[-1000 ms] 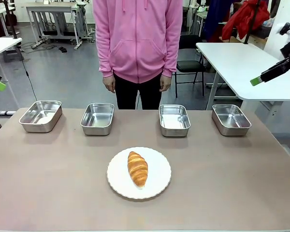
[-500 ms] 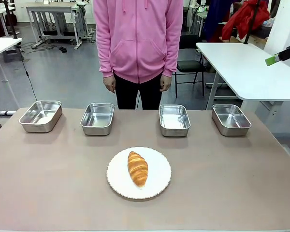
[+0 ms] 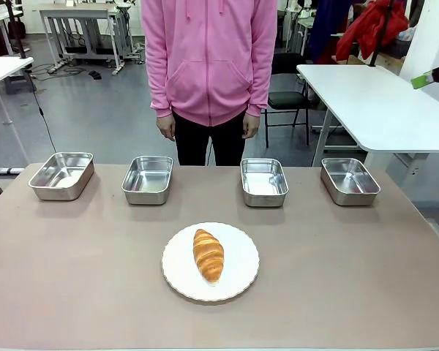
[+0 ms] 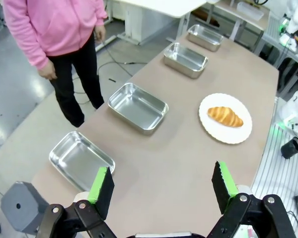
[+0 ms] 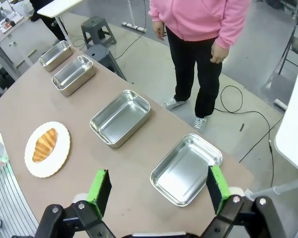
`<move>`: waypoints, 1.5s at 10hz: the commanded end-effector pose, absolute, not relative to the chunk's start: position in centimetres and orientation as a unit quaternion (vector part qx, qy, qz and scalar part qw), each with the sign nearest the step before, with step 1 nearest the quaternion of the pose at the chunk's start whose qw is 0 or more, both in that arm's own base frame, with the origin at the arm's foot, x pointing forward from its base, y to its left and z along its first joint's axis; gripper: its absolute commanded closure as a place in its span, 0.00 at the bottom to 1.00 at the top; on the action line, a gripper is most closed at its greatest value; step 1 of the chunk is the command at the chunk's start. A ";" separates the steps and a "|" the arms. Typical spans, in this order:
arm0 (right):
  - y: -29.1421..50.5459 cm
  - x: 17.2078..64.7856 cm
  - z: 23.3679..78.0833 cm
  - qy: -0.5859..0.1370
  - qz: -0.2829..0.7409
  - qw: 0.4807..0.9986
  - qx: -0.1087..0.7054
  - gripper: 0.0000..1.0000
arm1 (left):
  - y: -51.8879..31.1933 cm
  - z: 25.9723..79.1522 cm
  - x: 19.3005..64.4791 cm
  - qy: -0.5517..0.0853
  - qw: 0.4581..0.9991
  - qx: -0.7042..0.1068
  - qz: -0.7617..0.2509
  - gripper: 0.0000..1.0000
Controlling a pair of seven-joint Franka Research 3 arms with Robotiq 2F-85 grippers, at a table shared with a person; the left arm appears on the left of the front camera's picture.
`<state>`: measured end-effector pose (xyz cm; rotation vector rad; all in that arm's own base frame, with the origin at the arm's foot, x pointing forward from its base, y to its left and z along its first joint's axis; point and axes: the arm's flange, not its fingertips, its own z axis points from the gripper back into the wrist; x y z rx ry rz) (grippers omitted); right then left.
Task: Place the bread in the container.
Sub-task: Place the Butter Roll into the Airtight Container indicated by the human.
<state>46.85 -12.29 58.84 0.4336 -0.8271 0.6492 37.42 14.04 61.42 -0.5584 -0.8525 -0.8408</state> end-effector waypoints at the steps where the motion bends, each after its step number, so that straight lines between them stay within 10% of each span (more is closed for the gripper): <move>1: -12.7 47.2 58.7 -0.403 0.318 0.831 0.214 0.00 | 14.0 60.7 37.1 -0.410 0.777 -0.276 -0.389 0.00; 15: -12.7 46.8 58.5 -0.388 0.304 0.844 0.211 0.00 | 14.3 60.4 37.1 -0.396 0.796 -0.266 -0.372 0.00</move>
